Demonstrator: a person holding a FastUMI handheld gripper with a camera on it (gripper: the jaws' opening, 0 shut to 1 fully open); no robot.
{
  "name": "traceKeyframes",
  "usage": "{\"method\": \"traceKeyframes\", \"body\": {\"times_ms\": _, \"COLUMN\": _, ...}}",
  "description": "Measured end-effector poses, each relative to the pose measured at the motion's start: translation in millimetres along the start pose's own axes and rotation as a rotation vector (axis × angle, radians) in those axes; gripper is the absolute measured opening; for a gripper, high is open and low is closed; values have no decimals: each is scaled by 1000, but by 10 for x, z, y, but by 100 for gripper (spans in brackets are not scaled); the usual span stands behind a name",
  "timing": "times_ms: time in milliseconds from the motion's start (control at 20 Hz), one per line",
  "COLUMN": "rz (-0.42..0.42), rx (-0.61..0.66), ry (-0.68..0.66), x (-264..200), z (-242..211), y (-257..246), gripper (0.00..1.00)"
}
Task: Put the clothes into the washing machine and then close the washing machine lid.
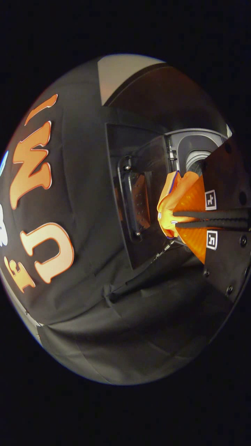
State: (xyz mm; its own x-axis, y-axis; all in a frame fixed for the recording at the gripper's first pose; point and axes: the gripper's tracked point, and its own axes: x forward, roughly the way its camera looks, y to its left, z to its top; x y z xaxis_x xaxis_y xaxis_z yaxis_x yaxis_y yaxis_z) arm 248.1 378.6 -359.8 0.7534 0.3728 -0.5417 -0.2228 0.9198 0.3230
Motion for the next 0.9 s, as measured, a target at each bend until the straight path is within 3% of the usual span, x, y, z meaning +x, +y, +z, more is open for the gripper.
{"method": "traceKeyframes", "body": {"times_ms": 550, "rz": -125, "rx": 27, "ry": 110, "x": 683, "z": -948, "y": -444, "gripper": 8}}
{"method": "traceKeyframes", "body": {"times_ms": 900, "rz": -181, "rx": 35, "ry": 220, "x": 846, "z": -1610, "y": -571, "gripper": 8}}
